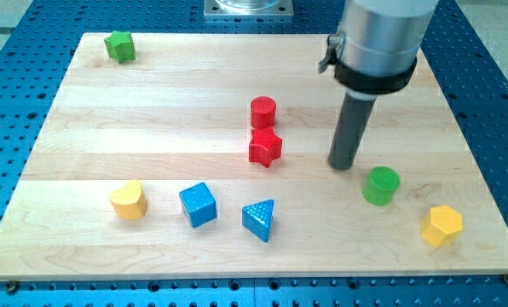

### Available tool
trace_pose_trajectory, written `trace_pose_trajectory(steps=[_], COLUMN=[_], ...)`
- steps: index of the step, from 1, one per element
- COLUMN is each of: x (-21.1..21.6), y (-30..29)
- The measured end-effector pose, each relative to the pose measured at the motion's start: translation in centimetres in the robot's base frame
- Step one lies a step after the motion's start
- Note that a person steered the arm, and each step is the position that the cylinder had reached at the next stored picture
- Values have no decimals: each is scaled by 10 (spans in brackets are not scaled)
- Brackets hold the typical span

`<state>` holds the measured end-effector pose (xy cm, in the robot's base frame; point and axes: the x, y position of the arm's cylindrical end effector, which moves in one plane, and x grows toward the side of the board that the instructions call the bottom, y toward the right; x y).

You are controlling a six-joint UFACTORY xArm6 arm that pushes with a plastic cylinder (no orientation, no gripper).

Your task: Move the green circle diagonally to the hexagon

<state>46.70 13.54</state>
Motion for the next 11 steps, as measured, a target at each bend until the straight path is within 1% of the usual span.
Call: trace_pose_trajectory(steps=[1,4,5,6,7,8,9,11], x=[9,28,27,18,19,18,18,30], y=[11,9,-2,-48,-104,-147,-171,-183])
